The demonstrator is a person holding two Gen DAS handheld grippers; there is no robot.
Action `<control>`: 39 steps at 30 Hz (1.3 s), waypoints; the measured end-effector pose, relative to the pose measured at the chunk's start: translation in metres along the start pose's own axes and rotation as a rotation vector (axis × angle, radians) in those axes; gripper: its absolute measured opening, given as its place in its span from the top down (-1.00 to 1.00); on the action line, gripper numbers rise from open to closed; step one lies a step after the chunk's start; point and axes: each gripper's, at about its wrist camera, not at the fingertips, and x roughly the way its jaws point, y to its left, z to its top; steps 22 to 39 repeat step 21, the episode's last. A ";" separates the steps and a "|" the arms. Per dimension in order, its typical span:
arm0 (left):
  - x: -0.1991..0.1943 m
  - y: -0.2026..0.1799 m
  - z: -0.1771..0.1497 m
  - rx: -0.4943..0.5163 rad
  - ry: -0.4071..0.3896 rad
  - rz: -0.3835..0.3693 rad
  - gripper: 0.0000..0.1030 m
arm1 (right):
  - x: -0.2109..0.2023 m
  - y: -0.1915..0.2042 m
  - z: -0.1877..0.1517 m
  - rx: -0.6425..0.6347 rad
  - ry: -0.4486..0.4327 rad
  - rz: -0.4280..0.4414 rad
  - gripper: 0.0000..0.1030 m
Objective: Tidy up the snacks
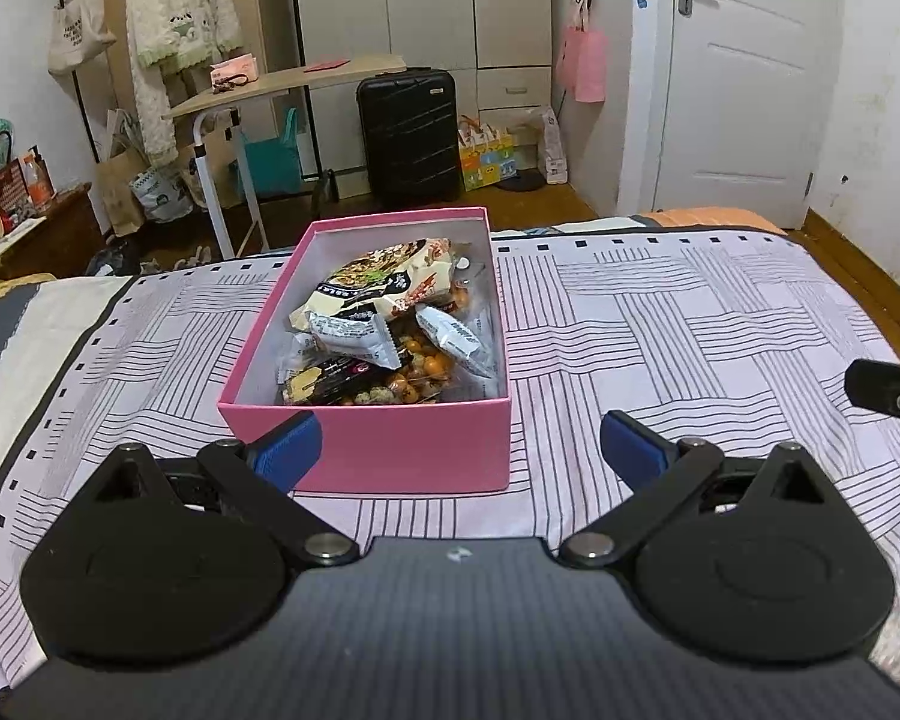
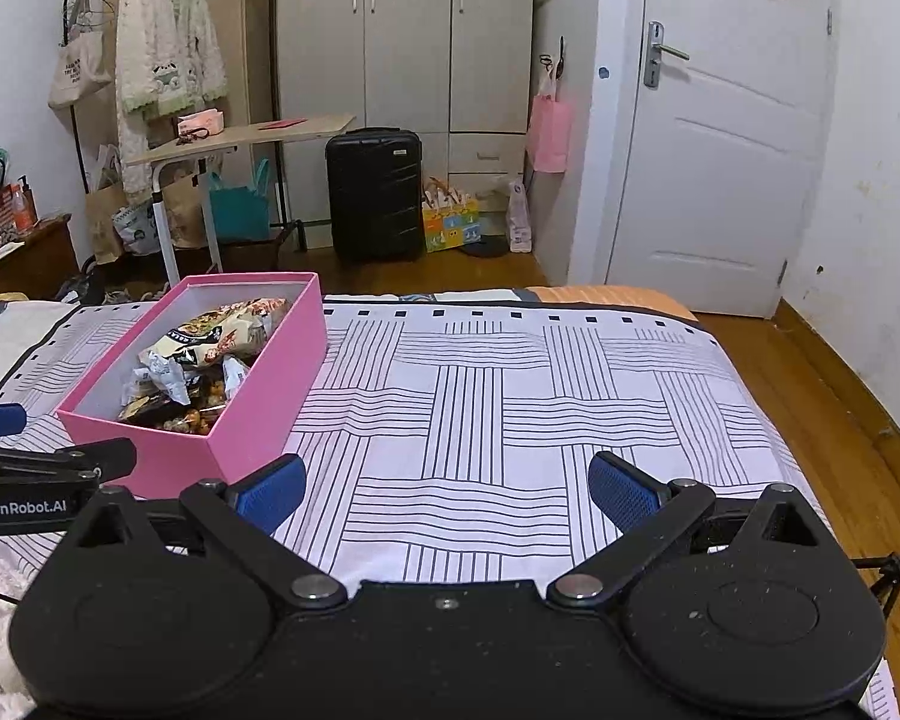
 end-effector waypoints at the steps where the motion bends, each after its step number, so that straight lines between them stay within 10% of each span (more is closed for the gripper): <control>1: 0.000 -0.001 0.000 0.005 -0.001 0.006 -0.96 | 0.001 0.000 0.000 0.001 0.001 -0.001 -0.98; 39: -0.008 -0.004 0.000 0.015 -0.032 0.032 -0.96 | 0.008 -0.004 -0.002 0.014 0.022 -0.016 -0.98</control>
